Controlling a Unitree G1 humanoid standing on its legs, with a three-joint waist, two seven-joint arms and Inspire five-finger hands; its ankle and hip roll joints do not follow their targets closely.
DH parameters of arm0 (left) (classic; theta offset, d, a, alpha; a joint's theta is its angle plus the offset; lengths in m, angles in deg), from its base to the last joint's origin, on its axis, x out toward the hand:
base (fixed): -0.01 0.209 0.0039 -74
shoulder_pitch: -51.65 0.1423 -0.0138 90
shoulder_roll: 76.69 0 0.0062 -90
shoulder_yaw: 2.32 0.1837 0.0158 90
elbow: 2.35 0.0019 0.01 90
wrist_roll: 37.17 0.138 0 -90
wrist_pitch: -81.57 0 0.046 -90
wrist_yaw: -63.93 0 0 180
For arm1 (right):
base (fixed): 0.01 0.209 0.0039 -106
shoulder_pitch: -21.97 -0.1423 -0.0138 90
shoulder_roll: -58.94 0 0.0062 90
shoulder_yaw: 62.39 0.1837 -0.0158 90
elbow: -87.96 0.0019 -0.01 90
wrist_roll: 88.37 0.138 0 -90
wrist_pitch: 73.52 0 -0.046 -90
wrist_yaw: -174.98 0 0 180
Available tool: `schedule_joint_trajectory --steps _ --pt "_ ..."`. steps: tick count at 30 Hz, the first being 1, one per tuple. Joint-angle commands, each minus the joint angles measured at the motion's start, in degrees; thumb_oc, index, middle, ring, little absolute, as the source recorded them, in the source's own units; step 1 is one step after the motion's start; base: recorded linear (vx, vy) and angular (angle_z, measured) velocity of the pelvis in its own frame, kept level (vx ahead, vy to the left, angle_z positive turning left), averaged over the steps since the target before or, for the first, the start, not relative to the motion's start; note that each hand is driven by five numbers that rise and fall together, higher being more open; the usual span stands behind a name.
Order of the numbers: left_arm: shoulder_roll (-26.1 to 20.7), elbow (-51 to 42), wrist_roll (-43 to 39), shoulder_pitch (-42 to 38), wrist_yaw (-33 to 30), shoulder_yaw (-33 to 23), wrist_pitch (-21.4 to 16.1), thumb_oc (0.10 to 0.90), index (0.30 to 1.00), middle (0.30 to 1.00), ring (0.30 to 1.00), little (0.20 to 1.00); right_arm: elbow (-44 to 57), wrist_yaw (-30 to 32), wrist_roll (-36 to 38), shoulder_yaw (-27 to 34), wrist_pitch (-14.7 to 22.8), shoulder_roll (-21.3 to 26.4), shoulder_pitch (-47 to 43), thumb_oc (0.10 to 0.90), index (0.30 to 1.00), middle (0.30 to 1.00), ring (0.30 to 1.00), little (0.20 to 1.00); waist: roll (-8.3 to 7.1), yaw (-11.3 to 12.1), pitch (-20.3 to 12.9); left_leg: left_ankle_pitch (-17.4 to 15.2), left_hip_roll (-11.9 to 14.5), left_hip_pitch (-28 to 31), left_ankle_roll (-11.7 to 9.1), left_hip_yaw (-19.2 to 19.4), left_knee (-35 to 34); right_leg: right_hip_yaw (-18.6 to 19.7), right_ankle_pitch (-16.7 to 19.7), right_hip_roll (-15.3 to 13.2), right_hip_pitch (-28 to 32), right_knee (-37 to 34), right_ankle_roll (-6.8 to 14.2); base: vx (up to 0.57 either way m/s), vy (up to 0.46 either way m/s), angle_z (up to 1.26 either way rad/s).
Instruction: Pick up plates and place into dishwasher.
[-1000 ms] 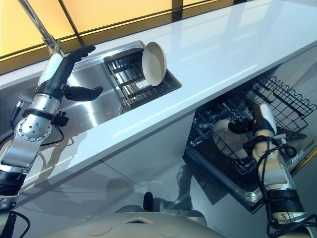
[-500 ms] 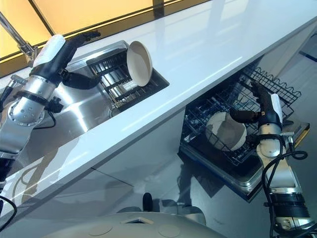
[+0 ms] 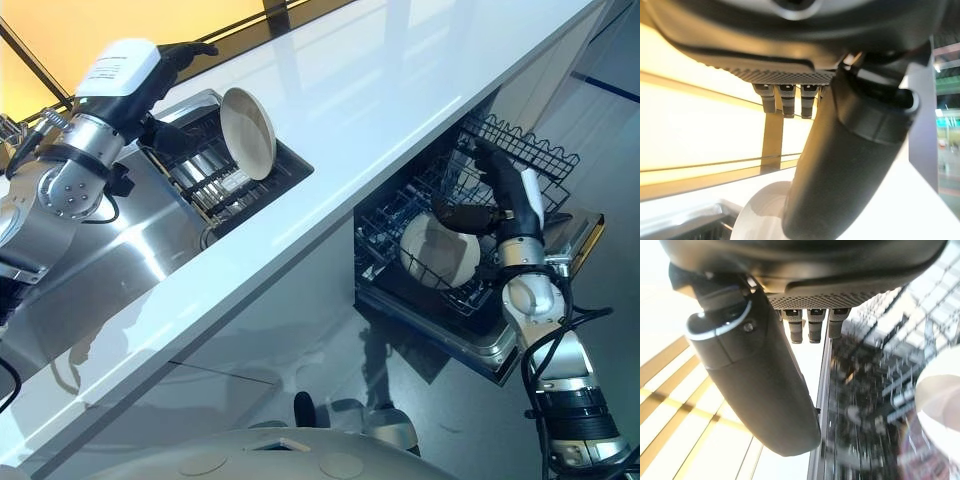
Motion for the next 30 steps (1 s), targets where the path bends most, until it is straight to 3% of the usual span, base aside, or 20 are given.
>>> schedule_joint_trajectory --steps 1,7,12,18,30 --pt "-4.5 5.6 7.5 -11.6 -0.7 0.5 2.6 0.8 0.9 0.9 0.9 0.9 7.4 -1.6 1.1 1.9 7.5 4.9 -6.1 0.8 0.9 0.9 0.9 0.9 1.96 -0.4 -4.7 -7.4 -3.4 3.2 0.6 1.6 1.0 0.2 4.9 0.6 -9.1 5.6 4.2 0.11 0.055 -0.15" --pt "-6.5 8.4 9.6 -15.8 0.3 6.9 4.3 0.8 0.9 0.9 0.9 0.9 7.5 -2.4 2.3 0.8 7.8 6.2 -5.5 0.8 0.9 0.9 0.9 0.9 2.66 -1.7 -3.8 -7.7 -3.8 2.7 0.9 2.2 1.5 1.1 4.5 0.4 -9.9 6.8 4.4 0.1 0.056 -0.11" --pt "-4.6 10.3 11.3 -17.5 1.9 9.6 6.3 0.8 0.9 0.9 0.9 0.9 8.3 -1.7 1.9 -0.3 9.0 6.5 -6.1 0.8 0.9 0.9 0.9 0.9 2.87 -2.4 -3.1 -7.7 -3.9 2.0 1.2 2.2 2.2 2.0 4.6 0.6 -11.4 8.5 4.3 0.09 0.035 -0.11" --pt "-2.8 13.5 12.1 -19.1 0.6 11.6 6.9 0.8 0.9 0.9 0.9 0.9 8.9 -0.1 1.7 -0.1 11.5 6.8 -7.4 0.8 0.9 0.9 0.9 0.9 3.33 -3.3 -2.6 -7.9 -4.2 1.8 1.3 2.3 2.6 3.2 4.7 0.8 -11.8 8.3 4.1 0.11 0.041 -0.04" --pt "-2.3 15.6 13.9 -22.1 -5.6 12.4 9.8 0.8 0.9 0.9 0.9 0.9 8.3 -1.9 1.4 0.8 10.1 8.3 -7.6 0.8 0.9 0.9 0.9 0.9 4.13 -4.5 -1.7 -8.3 -4.5 0.7 1.3 2.8 3.6 4.8 4.6 0.8 -13.1 8.3 4.0 0.08 0.031 -0.05"
